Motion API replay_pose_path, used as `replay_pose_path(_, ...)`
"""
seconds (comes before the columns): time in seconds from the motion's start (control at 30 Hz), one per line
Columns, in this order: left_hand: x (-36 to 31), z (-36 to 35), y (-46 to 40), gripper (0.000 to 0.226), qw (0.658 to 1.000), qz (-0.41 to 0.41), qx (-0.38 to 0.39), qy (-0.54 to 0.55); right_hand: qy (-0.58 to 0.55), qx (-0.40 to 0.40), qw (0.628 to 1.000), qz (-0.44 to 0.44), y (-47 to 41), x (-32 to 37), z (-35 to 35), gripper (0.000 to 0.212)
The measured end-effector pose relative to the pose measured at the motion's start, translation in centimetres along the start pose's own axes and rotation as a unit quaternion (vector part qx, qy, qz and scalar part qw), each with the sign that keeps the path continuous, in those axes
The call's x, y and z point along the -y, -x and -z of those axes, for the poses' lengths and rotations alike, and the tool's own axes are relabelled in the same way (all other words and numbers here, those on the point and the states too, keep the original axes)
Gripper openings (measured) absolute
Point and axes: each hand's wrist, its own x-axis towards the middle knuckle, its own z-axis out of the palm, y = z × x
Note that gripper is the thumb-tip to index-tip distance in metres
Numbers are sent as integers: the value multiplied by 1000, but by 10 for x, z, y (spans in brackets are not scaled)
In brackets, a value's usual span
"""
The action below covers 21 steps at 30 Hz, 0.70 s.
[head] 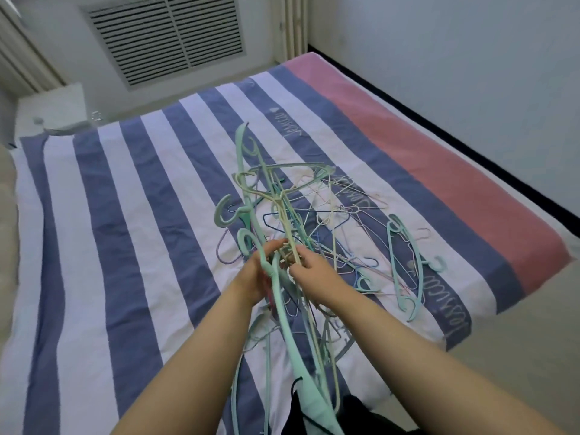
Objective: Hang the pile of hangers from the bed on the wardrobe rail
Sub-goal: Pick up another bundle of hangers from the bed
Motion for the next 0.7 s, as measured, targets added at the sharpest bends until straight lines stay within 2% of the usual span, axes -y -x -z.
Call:
replay_pose_path(0.07, -5, 6, -1, 33, 999, 23, 46, -2, 88, 12, 996, 19, 0, 3, -6, 28)
replay_pose_path(0.1, -8, 7, 0, 26, 998, 31, 55, -9, 144, 15, 989, 26, -3, 1, -8, 40)
replay_pose_path(0.13, -8, 11, -2, 28, 998, 35, 53, -10, 193, 19, 981, 27, -5, -2, -9, 53)
replay_pose_path(0.2, -10, 16, -2, 41, 998, 33, 53, -13, 230, 26, 973, 26, -8, -5, -8, 63)
replay_pose_path(0.27, -11, 20, -3, 60, 998, 18, 53, 6, 261, 21, 964, 42, -8, -9, -4, 62)
replay_pose_path(0.33, -13, 22, -4, 74, 998, 37, 50, 16, 326, -2, 943, 64, -8, -9, -2, 60)
replay_pose_path(0.4, -16, 18, -7, 55, 997, 54, 51, 16, 349, -30, 932, 94, -7, -8, -6, 58)
replay_pose_path(0.47, -23, 11, -10, 30, 994, 69, 81, 26, 336, -45, 934, 114, -7, -11, -8, 60)
replay_pose_path(0.53, -30, 6, -8, 15, 997, 47, 60, -5, 309, -31, 942, 126, -11, -16, -5, 58)
replay_pose_path(0.6, -37, 6, -11, 19, 997, 36, 70, -17, 153, -33, 981, 111, -16, -27, -1, 38)
replay_pose_path(0.63, -41, 6, -13, 23, 997, 30, 65, -14, 38, -77, 992, 91, -16, -32, 3, 26)
replay_pose_path(0.67, -45, 10, -15, 26, 998, 21, 62, -16, -56, -155, 985, 58, -15, -38, 9, 19)
replay_pose_path(0.7, -50, 13, -18, 27, 998, 13, 56, -23, -119, -246, 962, 13, -13, -46, 17, 17)
